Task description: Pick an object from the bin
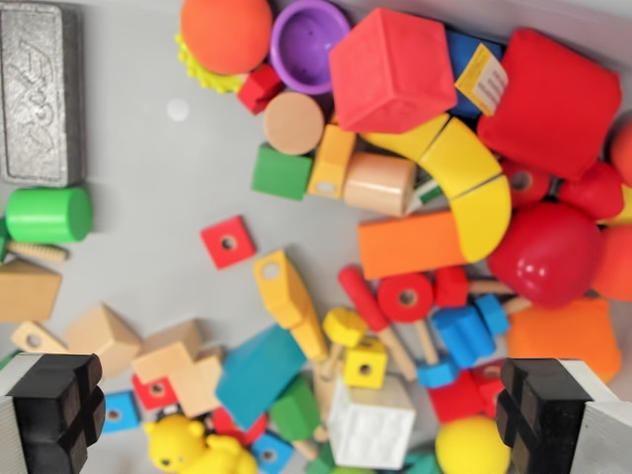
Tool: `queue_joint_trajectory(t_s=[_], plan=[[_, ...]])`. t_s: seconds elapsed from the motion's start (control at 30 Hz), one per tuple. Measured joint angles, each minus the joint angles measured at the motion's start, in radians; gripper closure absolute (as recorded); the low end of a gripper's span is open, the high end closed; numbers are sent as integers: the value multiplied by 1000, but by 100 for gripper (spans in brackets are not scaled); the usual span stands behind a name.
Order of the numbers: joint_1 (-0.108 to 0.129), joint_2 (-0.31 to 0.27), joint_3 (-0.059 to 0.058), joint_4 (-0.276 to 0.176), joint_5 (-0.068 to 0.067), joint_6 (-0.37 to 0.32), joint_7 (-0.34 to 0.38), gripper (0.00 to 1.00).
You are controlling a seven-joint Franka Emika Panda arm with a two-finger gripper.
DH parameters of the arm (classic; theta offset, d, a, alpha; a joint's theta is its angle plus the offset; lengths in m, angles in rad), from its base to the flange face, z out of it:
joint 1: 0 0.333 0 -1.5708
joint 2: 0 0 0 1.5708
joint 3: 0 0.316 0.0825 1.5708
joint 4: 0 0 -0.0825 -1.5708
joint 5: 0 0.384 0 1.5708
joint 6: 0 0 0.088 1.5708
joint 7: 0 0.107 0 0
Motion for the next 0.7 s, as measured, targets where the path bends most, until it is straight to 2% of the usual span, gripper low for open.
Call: queue_joint_trajectory(t_s=[0.2, 0.7], plan=[[0, -2, 1, -30, 0, 26, -26, 0], [0, -6, 6, -140, 2, 122, -125, 0]])
